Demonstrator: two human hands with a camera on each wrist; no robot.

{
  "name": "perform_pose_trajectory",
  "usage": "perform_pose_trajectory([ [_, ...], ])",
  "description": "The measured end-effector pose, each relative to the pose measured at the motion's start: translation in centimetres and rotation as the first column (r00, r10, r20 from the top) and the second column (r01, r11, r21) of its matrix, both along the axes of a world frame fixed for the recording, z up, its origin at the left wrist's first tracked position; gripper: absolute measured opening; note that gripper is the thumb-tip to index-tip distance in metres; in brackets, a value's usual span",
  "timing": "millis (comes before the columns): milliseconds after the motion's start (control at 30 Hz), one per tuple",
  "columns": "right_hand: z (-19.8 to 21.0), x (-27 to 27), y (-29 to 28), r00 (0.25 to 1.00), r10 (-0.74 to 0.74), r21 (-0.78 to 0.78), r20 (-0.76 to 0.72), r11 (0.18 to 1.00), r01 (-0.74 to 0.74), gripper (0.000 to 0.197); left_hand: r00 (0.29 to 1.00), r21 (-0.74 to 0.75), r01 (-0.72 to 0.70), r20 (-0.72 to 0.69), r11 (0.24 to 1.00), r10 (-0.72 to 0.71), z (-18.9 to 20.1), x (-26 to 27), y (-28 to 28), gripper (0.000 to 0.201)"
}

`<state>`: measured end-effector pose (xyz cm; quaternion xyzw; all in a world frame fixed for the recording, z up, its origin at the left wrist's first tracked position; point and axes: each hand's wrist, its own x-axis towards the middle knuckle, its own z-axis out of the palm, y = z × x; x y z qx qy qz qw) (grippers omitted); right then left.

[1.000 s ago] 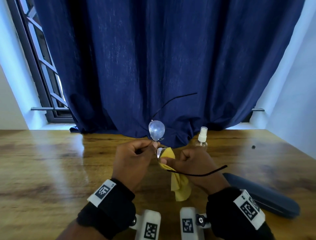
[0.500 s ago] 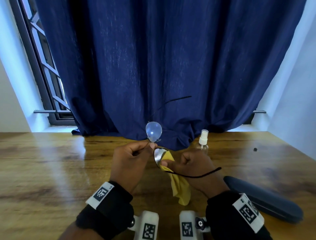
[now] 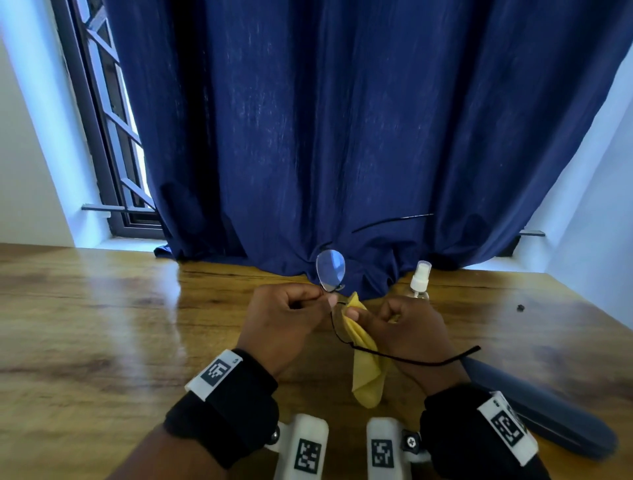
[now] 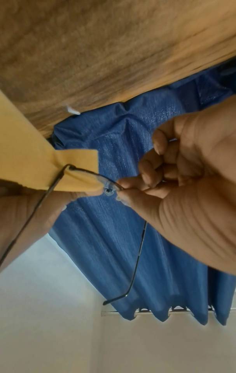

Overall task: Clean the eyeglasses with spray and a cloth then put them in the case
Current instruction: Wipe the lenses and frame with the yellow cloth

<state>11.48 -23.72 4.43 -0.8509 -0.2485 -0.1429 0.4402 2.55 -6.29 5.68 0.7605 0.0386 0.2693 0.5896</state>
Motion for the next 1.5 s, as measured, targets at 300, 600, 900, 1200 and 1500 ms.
perform_pose_trajectory([
  [300, 0.3, -0.5, 0.0, 1.000, 0.009, 0.011, 0.002, 1.000, -0.009, 0.051, 1.000, 0.039, 0.019, -0.004, 0.999, -0.018, -0.1, 0.1, -0.3, 0.007],
  [600, 0.3, 0.2, -0.5, 0.987, 0.114, -0.067, -0.115, 0.990, -0.122, 0.050, 0.997, -0.028, -0.070, 0.027, 0.997, 0.071, -0.1, 0.3, 0.3, 0.006],
  [900, 0.5, -0.3, 0.1, 0.992, 0.083, -0.036, -0.090, 0.996, -0.087, 0.049, 1.000, -0.050, -0.027, -0.003, 0.998, 0.027, -0.2, 0.1, -0.5, 0.008],
  [1200, 0.9, -0.6, -0.1, 0.834, 0.373, 0.301, -0.406, 0.916, -0.263, 0.018, 0.997, -0.002, -0.076, 0.022, 0.997, 0.076, 0.0, -0.1, -0.3, 0.009],
  [1500, -0.2, 0.8, -0.9, 0.966, 0.184, 0.271, -0.181, 0.954, -0.131, 0.026, 0.984, -0.042, -0.166, 0.054, 0.985, 0.168, 0.1, 0.1, 0.2, 0.012],
])
